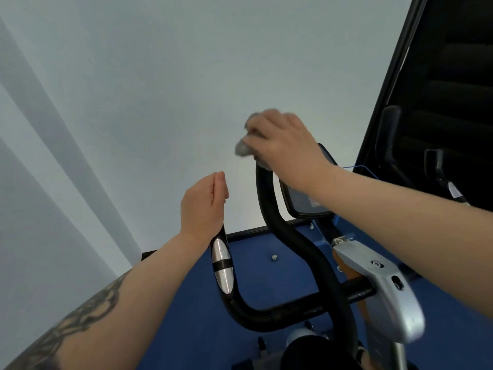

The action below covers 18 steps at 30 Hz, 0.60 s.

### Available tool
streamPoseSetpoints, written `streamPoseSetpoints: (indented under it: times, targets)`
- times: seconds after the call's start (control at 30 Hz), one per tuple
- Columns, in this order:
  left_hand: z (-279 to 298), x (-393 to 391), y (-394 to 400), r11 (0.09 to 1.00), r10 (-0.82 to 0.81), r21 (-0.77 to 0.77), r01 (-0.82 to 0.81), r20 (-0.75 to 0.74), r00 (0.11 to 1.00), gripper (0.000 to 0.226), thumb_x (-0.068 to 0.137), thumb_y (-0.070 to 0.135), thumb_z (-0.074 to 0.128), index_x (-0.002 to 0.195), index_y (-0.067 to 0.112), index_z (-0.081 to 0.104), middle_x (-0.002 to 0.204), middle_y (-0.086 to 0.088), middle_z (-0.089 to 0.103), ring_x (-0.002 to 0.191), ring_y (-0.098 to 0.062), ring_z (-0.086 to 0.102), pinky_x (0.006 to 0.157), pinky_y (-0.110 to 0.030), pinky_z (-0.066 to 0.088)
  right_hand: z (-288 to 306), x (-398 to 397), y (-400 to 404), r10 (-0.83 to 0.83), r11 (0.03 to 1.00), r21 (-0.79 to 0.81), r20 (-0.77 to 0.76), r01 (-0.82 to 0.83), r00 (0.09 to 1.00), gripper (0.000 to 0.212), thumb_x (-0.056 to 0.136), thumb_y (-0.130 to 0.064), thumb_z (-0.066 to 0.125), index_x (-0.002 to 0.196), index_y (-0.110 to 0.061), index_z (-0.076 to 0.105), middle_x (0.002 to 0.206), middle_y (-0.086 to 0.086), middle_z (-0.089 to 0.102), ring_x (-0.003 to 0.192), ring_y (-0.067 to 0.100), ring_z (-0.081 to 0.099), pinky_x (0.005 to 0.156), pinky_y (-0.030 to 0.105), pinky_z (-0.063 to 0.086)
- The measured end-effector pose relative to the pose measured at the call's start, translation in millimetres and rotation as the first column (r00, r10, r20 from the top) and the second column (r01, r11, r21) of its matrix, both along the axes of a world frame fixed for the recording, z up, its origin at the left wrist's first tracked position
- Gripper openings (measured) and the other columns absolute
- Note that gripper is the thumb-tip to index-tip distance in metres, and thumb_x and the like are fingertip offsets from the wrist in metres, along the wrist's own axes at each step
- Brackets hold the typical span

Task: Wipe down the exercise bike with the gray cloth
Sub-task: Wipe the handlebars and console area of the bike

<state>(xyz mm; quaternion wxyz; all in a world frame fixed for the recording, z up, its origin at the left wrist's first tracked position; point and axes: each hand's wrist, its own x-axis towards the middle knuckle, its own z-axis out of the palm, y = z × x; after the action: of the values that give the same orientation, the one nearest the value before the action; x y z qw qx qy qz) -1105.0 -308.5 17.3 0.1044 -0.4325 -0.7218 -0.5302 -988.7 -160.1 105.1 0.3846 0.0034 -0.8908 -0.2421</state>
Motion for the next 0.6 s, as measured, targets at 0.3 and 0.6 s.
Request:
streamPoseSetpoints:
  times: [0.3,0.6]
  targets:
    - [0,0,0,1.000,-0.008,0.006,0.008,0.000,1.000,0.048,0.101,0.040,0.030,0.061,0.022,0.047,0.056,0.003,0.052,0.056,-0.018,0.053,0.056,-0.046,0.047,9,-2,-12,-0.031,0.984,-0.180,-0.129,0.007,0.991,0.007,0.072,-0.015,0.076,0.077,-0.013,0.072,0.094,0.007,0.065,0.088,0.030,0.061,0.065,0.035,0.040]
    - [2,1,-1,1.000,-0.015,-0.002,0.015,0.015,1.000,0.049,0.101,0.041,0.029,0.062,0.019,0.048,0.057,0.003,0.052,0.056,-0.019,0.053,0.056,-0.046,0.047,18,-2,-8,-0.059,0.598,-0.774,-0.300,-0.207,0.952,0.018,0.086,-0.027,0.072,0.098,-0.014,0.071,0.106,0.001,0.043,0.103,0.022,0.051,0.083,0.027,0.048]
